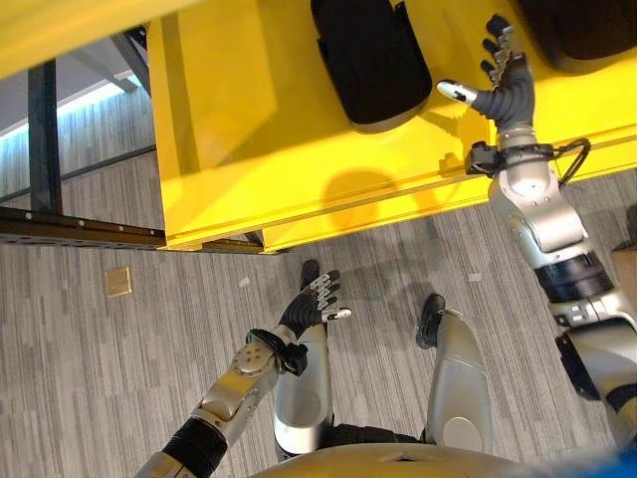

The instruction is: Move parts from the plastic box to the shelf.

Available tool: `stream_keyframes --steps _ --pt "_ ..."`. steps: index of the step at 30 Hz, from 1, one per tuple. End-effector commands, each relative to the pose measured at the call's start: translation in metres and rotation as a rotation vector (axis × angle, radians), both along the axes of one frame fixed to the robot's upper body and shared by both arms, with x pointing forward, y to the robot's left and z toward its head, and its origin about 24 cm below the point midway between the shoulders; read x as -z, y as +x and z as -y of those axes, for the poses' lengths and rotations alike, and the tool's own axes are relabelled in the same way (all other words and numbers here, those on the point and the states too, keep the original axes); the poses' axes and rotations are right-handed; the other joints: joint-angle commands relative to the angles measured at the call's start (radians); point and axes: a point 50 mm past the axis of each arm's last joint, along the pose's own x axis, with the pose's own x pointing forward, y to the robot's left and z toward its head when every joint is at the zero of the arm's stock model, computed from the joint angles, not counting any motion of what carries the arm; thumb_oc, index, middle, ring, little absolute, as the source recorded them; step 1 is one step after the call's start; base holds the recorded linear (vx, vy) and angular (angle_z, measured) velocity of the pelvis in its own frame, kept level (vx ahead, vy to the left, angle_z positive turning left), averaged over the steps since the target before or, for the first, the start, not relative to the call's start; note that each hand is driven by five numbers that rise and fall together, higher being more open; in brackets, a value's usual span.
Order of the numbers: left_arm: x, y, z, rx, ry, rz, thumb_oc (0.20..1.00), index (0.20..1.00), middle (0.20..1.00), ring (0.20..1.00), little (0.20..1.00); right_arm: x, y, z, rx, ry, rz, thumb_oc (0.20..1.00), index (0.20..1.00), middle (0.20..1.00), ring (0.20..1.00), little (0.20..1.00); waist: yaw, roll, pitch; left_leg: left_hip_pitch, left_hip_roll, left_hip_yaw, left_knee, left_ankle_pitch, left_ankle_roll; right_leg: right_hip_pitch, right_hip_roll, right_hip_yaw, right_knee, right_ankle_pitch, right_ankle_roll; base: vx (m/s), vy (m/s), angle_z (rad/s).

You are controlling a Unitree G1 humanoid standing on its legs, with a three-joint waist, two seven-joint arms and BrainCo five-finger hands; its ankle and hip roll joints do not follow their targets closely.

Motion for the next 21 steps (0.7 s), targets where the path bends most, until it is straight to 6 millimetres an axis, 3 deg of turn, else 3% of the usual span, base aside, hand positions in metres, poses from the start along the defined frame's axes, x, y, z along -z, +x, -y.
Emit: stream_keyframes --steps 1,3,4,10,15,21 --pt "-0.003 -0.008 -0.002 -0.025 -0.007 0.053 1.0 1.0 1.0 1.0 1.0 -0.033 -0.015 -0.001 -0.032 0.003 0.225 1.0 1.0 1.0 1.0 1.0 -0.019 -0.03 -0.005 0.037 -0.017 0.065 0.017 0.004 -0.02 0.078 0.073 0.04 -0.062 0.058 0.0 0.0 0.031 -0.14" --pt "0.0 -0.009 -0.004 -0.055 -0.02 0.05 1.0 1.0 1.0 1.0 1.0 -0.022 -0.031 -0.005 -0.108 -0.02 0.228 1.0 1.0 1.0 1.0 1.0 -0.044 -0.036 -0.016 0.048 -0.011 0.074 0.013 0.001 -0.021 0.083 0.078 0.053 -0.07 0.061 0.0 0.01 0.047 -0.15" --pt "0.001 -0.009 -0.007 -0.083 -0.026 0.051 1.0 1.0 1.0 1.0 1.0 -0.006 -0.052 -0.012 -0.239 -0.06 0.209 1.0 1.0 1.0 1.0 1.0 -0.08 -0.047 -0.032 0.063 0.0 0.087 0.008 -0.002 -0.023 0.089 0.084 0.068 -0.078 0.064 -0.001 0.02 0.043 -0.19" --pt "-0.001 -0.012 -0.013 -0.092 -0.035 0.073 1.0 1.0 1.0 1.0 1.0 0.022 -0.09 0.008 -0.253 -0.043 0.205 1.0 1.0 1.0 1.0 1.0 -0.159 -0.07 -0.081 0.112 0.027 0.121 -0.024 -0.001 -0.028 0.127 0.1 0.101 -0.15 0.09 0.003 -0.01 0.023 -0.23" --pt "-0.009 -0.008 -0.006 -0.062 -0.039 0.094 1.0 1.0 1.0 1.0 1.0 0.039 -0.102 0.029 -0.127 -0.012 0.144 1.0 1.0 1.0 1.0 1.0 -0.23 -0.082 -0.122 0.163 0.033 0.17 -0.059 -0.002 -0.035 0.171 0.107 0.14 -0.297 0.159 0.025 -0.02 0.082 -0.22" --pt "-0.009 -0.004 0.004 -0.041 -0.051 0.073 1.0 1.0 1.0 1.0 1.0 0.072 -0.097 0.064 0.124 0.087 -0.035 1.0 1.0 1.0 1.0 1.0 -0.296 -0.084 -0.135 0.234 0.027 0.281 -0.075 -0.042 -0.039 0.225 0.076 0.143 -0.468 0.265 0.069 -0.01 0.096 -0.48"
